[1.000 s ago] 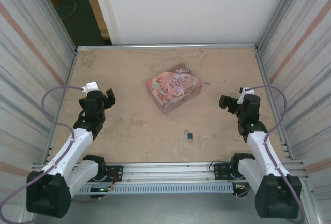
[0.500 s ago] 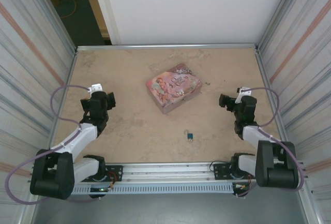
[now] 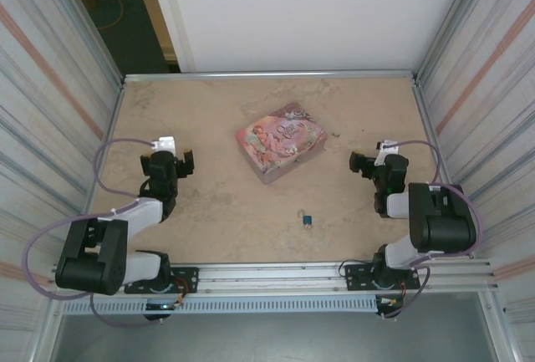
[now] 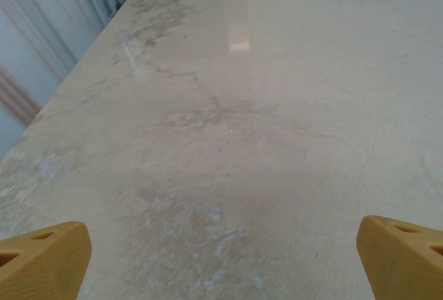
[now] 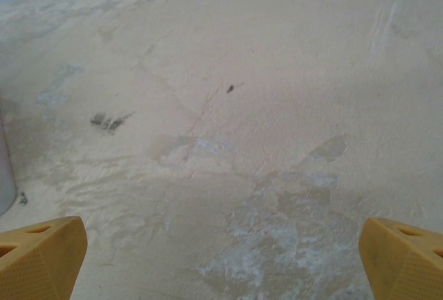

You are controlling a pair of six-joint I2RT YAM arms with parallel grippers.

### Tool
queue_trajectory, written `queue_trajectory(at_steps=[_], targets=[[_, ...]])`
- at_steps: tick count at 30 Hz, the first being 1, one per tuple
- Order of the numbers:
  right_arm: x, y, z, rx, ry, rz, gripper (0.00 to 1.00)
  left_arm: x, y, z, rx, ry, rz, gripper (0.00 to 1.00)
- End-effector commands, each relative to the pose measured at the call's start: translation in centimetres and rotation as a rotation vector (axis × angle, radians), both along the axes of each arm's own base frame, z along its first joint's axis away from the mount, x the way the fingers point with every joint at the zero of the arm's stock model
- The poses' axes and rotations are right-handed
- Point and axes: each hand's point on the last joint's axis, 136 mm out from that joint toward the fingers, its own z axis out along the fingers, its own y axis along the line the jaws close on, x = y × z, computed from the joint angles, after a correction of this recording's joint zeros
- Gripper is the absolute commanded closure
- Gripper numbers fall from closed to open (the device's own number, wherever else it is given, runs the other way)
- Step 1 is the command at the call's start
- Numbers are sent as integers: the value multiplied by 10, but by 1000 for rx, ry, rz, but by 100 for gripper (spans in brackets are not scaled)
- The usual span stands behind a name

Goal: Unlock a padlock with a key

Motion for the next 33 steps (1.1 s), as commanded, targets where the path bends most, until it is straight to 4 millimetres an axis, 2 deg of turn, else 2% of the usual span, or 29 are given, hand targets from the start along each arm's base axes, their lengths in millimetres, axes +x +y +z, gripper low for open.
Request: queue_trajectory(at_steps=[1, 6, 11, 14, 16, 33], targets=[[20, 3, 19, -34, -40, 33, 1, 12, -5, 17, 18, -91, -62, 1], [26, -2, 16, -15, -5, 19, 1, 18, -1, 3, -11, -124, -78, 1], [26, -2, 15, -17, -3, 17, 1, 25, -6, -9, -9, -119, -121, 1], [26, -2, 15, -19, -2, 16, 1, 29, -1, -15, -39, -57, -99, 1], [26, -1, 15, -19, -3, 18, 1, 33, 4, -16, -59, -44, -86, 1], [26, -1, 16, -28, -4, 14, 1, 31, 4, -17, -62, -38, -89, 1]])
